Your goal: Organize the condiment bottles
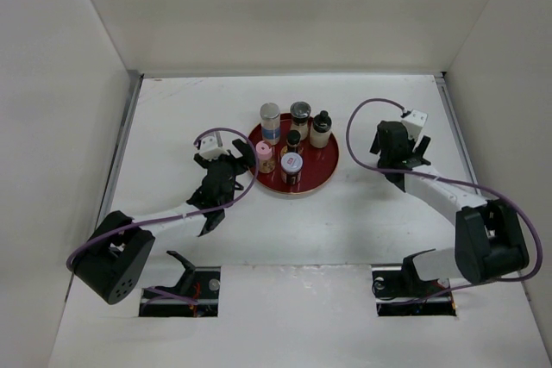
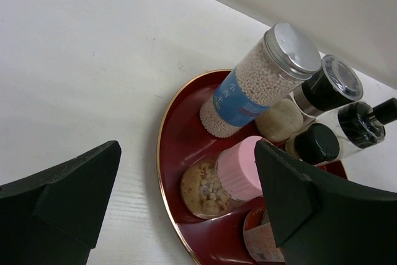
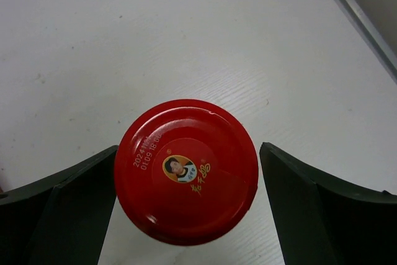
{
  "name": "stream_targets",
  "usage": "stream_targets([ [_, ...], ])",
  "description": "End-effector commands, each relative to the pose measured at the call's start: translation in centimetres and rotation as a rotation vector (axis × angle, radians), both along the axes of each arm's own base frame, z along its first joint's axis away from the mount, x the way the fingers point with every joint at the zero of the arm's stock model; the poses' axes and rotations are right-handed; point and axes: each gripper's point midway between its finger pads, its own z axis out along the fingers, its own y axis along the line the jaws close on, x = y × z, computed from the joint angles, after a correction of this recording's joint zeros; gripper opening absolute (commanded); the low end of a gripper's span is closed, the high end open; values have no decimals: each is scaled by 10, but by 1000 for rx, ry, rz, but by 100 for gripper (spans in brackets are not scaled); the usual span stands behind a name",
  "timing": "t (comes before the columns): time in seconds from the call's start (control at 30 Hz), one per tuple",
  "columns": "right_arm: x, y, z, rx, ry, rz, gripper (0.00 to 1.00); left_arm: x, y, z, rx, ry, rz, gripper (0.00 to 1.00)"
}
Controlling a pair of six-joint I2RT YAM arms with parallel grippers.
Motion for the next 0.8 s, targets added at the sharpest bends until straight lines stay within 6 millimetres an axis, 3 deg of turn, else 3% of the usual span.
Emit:
stream_targets([
  [0.0, 24, 8, 14, 78, -95, 17, 91, -1, -3, 15, -50, -53, -8, 90],
  [0.13, 31, 12, 23, 100, -130, 28, 62, -1, -1, 16, -51, -56, -4, 90],
  [0.23, 25, 23, 55, 100, -226, 56, 49, -1, 0, 16, -49, -55, 2, 90],
  [0.33, 16, 63, 97, 91, -310, 192, 46, 0, 2, 14, -44, -51, 7, 90],
  [0.43, 6, 112, 117, 112, -339, 337, 46, 1, 4, 13, -40, -49, 16, 91],
  [0.53, 2, 153, 117, 129, -329, 445, 48, 3, 7, 10, -32, -40, 33, 93],
  [0.6, 3, 181, 113, 147, -324, 513, 48, 3, 11, 11, -31, -43, 52, 100],
  [0.77, 16, 225, 98, 165, -324, 621, 49, 5, 27, 13, -28, -51, 115, 100],
])
